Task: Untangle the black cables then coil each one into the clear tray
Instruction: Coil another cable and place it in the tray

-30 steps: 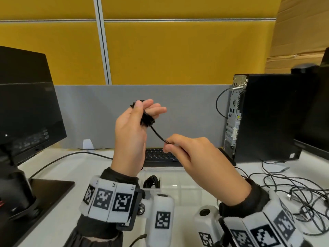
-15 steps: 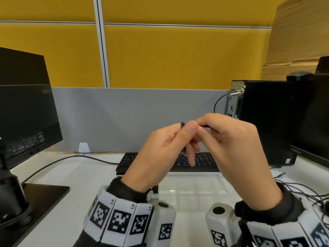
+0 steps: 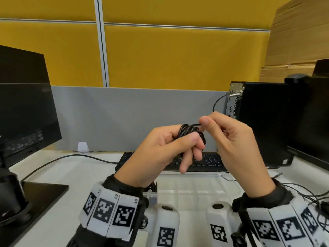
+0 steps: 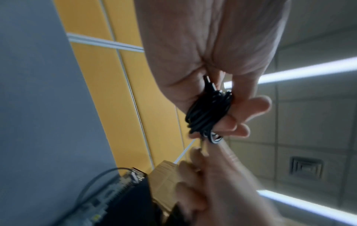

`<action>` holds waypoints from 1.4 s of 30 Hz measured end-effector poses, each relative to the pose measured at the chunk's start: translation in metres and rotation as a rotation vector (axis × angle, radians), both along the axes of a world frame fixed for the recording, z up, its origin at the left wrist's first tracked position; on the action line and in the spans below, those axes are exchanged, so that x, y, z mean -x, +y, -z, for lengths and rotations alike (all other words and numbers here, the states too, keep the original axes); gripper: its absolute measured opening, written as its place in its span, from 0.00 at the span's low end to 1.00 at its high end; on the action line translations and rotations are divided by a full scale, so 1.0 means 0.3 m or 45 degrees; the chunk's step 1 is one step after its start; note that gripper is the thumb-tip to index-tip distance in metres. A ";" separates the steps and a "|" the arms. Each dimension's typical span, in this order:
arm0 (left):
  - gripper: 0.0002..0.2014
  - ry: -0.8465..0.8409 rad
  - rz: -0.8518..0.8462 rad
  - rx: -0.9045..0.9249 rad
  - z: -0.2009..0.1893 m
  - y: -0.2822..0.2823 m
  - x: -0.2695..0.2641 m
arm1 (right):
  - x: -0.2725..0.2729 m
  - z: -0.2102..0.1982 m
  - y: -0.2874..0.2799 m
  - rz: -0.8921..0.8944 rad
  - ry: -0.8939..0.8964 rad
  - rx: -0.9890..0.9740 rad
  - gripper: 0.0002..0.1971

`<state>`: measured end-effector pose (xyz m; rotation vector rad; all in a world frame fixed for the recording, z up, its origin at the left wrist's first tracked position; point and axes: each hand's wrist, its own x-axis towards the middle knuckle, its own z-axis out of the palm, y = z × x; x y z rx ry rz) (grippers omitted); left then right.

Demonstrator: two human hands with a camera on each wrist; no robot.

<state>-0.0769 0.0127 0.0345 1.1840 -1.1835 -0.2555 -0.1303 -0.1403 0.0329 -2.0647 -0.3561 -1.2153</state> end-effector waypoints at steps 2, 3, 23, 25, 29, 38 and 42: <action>0.11 0.068 0.058 0.164 -0.014 0.001 0.016 | -0.018 0.019 -0.010 0.058 0.078 0.023 0.17; 0.12 0.120 0.051 0.262 -0.023 0.001 0.021 | -0.030 0.029 -0.013 0.082 0.142 0.051 0.19; 0.39 -0.100 -0.451 -0.340 0.053 -0.027 -0.068 | 0.052 -0.024 0.021 0.351 -0.117 0.347 0.08; 0.36 -0.065 -0.264 -0.369 0.042 -0.017 -0.056 | 0.035 -0.014 -0.002 0.382 -0.096 0.273 0.09; 0.23 0.133 -0.042 -0.051 0.013 -0.007 -0.030 | -0.014 0.031 -0.025 0.470 0.380 0.253 0.16; 0.19 0.060 -0.621 0.330 0.035 -0.026 -0.101 | -0.018 0.063 0.059 0.098 0.843 0.591 0.12; 0.19 -0.373 -0.998 -0.014 0.085 -0.044 -0.117 | 0.021 0.034 0.071 0.546 0.493 0.885 0.12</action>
